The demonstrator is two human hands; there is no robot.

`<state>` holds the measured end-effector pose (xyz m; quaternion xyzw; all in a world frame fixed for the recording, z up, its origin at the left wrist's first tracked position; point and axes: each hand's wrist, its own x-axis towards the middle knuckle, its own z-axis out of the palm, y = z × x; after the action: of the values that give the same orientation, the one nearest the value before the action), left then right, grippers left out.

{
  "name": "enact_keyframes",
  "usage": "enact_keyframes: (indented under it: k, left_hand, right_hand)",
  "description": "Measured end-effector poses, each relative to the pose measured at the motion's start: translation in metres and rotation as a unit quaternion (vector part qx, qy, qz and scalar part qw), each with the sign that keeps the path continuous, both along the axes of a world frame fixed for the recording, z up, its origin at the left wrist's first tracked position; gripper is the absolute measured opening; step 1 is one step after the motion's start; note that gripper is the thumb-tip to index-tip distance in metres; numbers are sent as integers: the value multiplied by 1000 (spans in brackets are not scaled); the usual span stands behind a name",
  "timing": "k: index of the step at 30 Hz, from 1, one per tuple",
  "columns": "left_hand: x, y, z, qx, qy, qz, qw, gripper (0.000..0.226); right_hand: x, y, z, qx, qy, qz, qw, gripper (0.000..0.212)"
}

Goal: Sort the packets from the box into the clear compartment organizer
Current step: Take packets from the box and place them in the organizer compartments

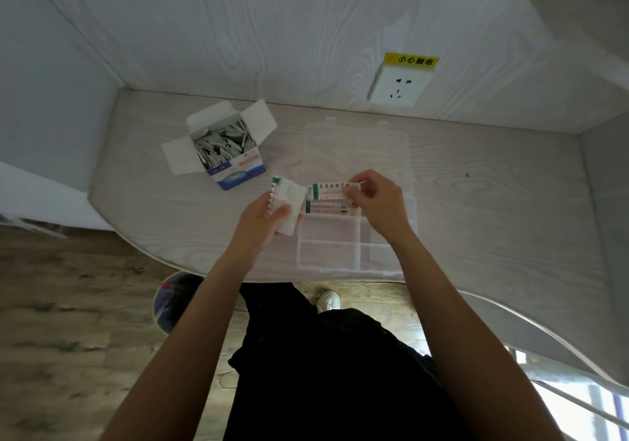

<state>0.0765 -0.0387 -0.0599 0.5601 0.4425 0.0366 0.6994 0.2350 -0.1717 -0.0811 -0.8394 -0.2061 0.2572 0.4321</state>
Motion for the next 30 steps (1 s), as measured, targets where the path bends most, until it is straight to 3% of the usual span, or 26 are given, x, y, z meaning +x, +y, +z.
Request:
enact_keyframes:
  k: [8,15,23,28,30]
  left_hand:
    - [-1,1,0,2,-4,34,999,26]
    - [-1,1,-2,3,-4,32,999,26]
    - [3,-1,-1,-37,-21,48,998,25]
    - [5,-1,0,-38,-19,42,998,25]
    - [5,-2,0,-38,-19,39,998,26]
  right_hand:
    - [-10,8,-1,-140,-110,41,983,6]
    - [-11,13,5,-248,-262,166,918,16]
    - [-9,11,7,-268,-338,227,873,25]
    - [-2,9,6,-219,-311,262,887,24]
    - [-1,11,1,-233,-331,287,868,26]
